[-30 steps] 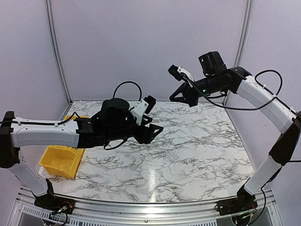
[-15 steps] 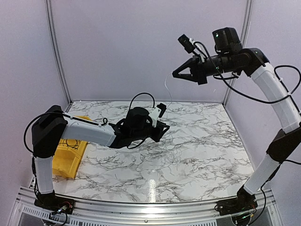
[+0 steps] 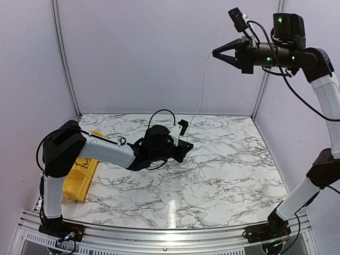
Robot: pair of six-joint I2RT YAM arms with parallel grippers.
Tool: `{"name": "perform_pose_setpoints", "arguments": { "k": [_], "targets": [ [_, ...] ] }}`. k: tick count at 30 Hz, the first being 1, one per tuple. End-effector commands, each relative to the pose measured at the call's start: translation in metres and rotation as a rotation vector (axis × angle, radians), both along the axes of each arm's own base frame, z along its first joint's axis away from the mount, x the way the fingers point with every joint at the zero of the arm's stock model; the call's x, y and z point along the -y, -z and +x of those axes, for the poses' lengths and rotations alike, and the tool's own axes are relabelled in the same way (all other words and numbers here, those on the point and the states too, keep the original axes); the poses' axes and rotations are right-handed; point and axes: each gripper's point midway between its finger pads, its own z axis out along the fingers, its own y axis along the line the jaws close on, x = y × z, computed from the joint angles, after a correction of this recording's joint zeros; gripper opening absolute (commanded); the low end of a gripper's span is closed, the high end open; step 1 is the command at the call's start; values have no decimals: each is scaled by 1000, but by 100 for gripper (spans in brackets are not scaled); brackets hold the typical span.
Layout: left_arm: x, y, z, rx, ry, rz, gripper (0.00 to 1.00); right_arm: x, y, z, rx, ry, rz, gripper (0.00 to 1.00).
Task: Untangle the cables
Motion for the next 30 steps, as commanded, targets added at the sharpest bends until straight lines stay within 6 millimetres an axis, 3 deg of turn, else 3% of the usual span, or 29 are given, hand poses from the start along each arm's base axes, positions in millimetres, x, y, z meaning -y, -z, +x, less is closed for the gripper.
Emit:
{"name": "perform_pose_setpoints", "arguments": {
  "k": [1, 3, 5, 7, 9, 12, 17, 23, 30],
  "targets": [
    [-18, -49, -5, 32, -26, -79, 0, 14, 18, 14, 14, 111, -22, 0],
    [-31, -75, -5, 57, -53, -112, 0, 25, 36, 28, 3, 184, -31, 2],
    [-44, -103, -6, 70, -82, -156, 0, 40, 59, 47, -33, 268, -36, 13],
    [-61, -124, 0, 66, -156, -192, 0, 55, 91, 65, -98, 334, -62, 33],
    [-74, -132, 5, 37, -223, -182, 0, 59, 141, 76, -175, 351, -145, 43],
    [-87, -133, 11, -21, -295, -154, 0, 50, 194, 65, -219, 256, -225, 55],
    [-110, -123, 11, -106, -404, -147, 0, 20, 267, 32, -208, 77, -347, 63],
    [-150, -132, 12, -128, -576, -145, 0, -9, 326, 16, -262, 0, -390, 70],
    [-187, -161, -1, -135, -652, -92, 0, -22, 378, 36, -263, 36, -451, 75]
  ]
}}
